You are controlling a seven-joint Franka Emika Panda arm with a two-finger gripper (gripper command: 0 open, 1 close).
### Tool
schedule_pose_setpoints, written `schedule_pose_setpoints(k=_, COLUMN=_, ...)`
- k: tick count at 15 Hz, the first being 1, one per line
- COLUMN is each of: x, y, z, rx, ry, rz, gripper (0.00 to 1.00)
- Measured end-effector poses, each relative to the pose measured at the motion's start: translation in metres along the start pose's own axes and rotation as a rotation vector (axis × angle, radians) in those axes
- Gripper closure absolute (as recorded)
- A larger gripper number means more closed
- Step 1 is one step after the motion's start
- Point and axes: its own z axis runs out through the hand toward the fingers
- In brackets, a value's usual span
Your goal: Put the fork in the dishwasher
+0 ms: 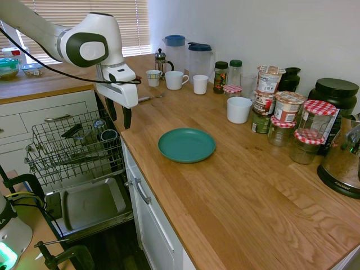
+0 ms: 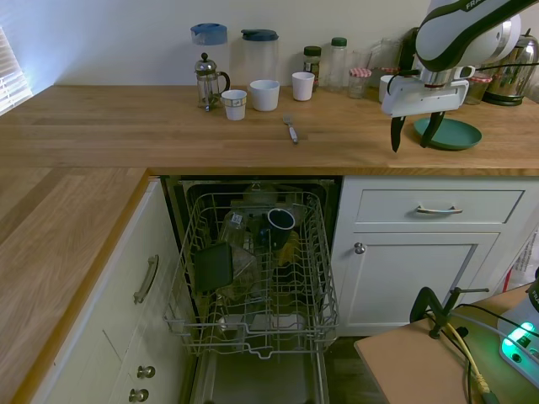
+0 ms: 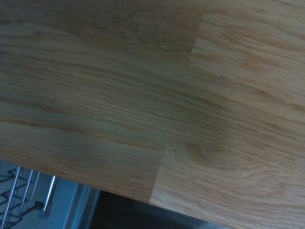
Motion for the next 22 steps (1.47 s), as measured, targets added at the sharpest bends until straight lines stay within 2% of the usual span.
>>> schedule_pose_setpoints(k=3, x=0.002, y=-0.003, z=-0.001, rx=0.004, ry=0.002, rz=-0.001, gripper=0.0)
schedule_pose_setpoints(k=6, x=0.007, y=-0.027, z=-0.014, rx=0.034, ry=0.028, rz=-0.027, gripper=0.0)
schedule_pose_setpoints(k=13, x=-0.007, y=-0.149, z=-0.045, rx=0.158, ry=0.064, rz=-0.09, gripper=0.0)
schedule_pose_setpoints(k=16, x=-0.004, y=-0.201, z=-0.032, rx=0.193, ry=0.061, rz=-0.058, gripper=0.0)
schedule_pose_setpoints(k=18, x=0.002, y=-0.234, z=-0.026, rx=0.212, ry=0.083, rz=-0.013, gripper=0.0)
schedule_pose_setpoints(k=22, x=0.015, y=-0.29, z=-0.007, rx=0.208, ry=0.116, rz=0.095, gripper=0.0)
